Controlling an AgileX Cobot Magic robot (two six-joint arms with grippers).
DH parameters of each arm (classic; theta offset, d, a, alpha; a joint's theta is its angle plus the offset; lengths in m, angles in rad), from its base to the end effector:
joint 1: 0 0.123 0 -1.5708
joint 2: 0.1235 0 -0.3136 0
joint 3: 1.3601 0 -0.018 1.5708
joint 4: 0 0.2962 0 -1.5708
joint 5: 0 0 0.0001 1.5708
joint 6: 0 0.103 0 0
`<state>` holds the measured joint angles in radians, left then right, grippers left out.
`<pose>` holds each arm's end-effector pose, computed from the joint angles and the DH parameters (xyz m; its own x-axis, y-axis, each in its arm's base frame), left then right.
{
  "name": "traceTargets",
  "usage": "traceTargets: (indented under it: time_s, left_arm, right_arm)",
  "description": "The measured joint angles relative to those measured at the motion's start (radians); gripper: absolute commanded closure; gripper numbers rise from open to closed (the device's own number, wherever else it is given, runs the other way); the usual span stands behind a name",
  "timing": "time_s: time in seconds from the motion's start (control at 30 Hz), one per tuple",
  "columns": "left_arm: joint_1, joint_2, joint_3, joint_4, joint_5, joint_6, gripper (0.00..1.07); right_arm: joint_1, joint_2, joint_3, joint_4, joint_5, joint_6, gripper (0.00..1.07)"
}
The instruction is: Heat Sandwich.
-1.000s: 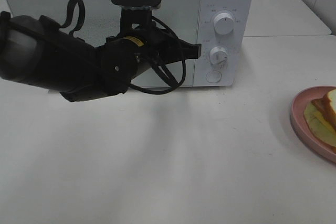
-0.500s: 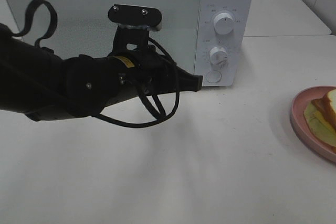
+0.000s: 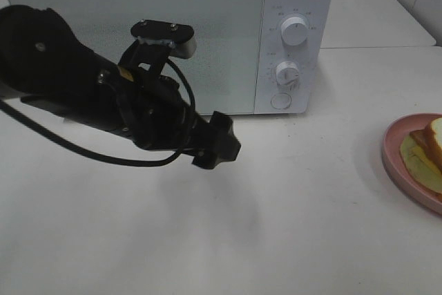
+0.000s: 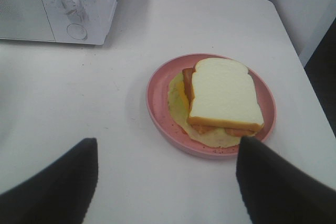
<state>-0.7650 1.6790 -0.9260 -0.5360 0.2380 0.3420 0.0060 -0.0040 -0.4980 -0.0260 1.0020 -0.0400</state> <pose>0.2668 -0.2734 0.1811 -0.6772 0.4017 -0.6165 0.6315 0.7472 -0.2068 0.0192 -0.0021 0.2986 -0.4012 -0.0564 -0.9143 -0.0076 0.9983 -0.0582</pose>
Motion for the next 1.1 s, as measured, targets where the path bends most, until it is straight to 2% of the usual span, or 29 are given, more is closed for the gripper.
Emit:
traceTargets:
  time_s: [0.03, 0.07, 0.17, 0.27, 0.33, 0.4, 0.5, 0.57, 0.67, 0.73, 0.77, 0.87, 0.93, 1.03, 1.1]
  left_arm:
    - [0.026, -0.024, 0.000, 0.031, 0.095, 0.000, 0.08]
    - [0.026, -0.024, 0.000, 0.031, 0.095, 0.000, 0.08]
    - [0.093, -0.080, 0.000, 0.056, 0.289, 0.000, 0.09]
    - [0.130, -0.109, 0.000, 0.064, 0.358, 0.000, 0.09]
    - [0.192, -0.147, 0.000, 0.082, 0.440, 0.000, 0.09]
    - [0.210, -0.158, 0.000, 0.088, 0.464, 0.000, 0.09]
    - [0.297, -0.207, 0.000, 0.102, 0.544, 0.000, 0.09]
    - [0.322, -0.218, 0.000, 0.105, 0.559, 0.000, 0.09]
    - [0.422, -0.251, 0.000, 0.124, 0.617, 0.000, 0.09]
    - [0.444, -0.257, 0.000, 0.128, 0.632, 0.000, 0.09]
    - [0.496, -0.267, 0.000, 0.136, 0.655, 0.000, 0.09]
    - [0.539, -0.274, 0.000, 0.143, 0.672, -0.009, 0.09]
    - [0.597, -0.279, 0.000, 0.154, 0.693, -0.036, 0.09]
    - [0.622, -0.279, 0.000, 0.179, 0.714, -0.069, 0.09]
    - [0.648, -0.283, 0.000, 0.256, 0.740, -0.151, 0.09]
  right_arm:
    - [0.000, 0.000, 0.000, 0.000, 0.000, 0.000, 0.36]
    - [0.000, 0.000, 0.000, 0.000, 0.000, 0.000, 0.36]
    - [0.000, 0.000, 0.000, 0.000, 0.000, 0.000, 0.36]
    - [0.000, 0.000, 0.000, 0.000, 0.000, 0.000, 0.36]
    - [0.000, 0.000, 0.000, 0.000, 0.000, 0.000, 0.36]
    - [0.000, 0.000, 0.000, 0.000, 0.000, 0.000, 0.36]
    - [0.000, 0.000, 0.000, 0.000, 0.000, 0.000, 0.38]
    - [0.000, 0.000, 0.000, 0.000, 0.000, 0.000, 0.39]
    - [0.000, 0.000, 0.000, 0.000, 0.000, 0.000, 0.39]
    - [0.000, 0.000, 0.000, 0.000, 0.000, 0.000, 0.39]
    - [0.000, 0.000, 0.000, 0.000, 0.000, 0.000, 0.39]
    - [0.000, 0.000, 0.000, 0.000, 0.000, 0.000, 0.39]
    - [0.000, 0.000, 0.000, 0.000, 0.000, 0.000, 0.39]
    - [0.000, 0.000, 0.000, 0.000, 0.000, 0.000, 0.39]
    - [0.000, 0.000, 0.000, 0.000, 0.000, 0.000, 0.39]
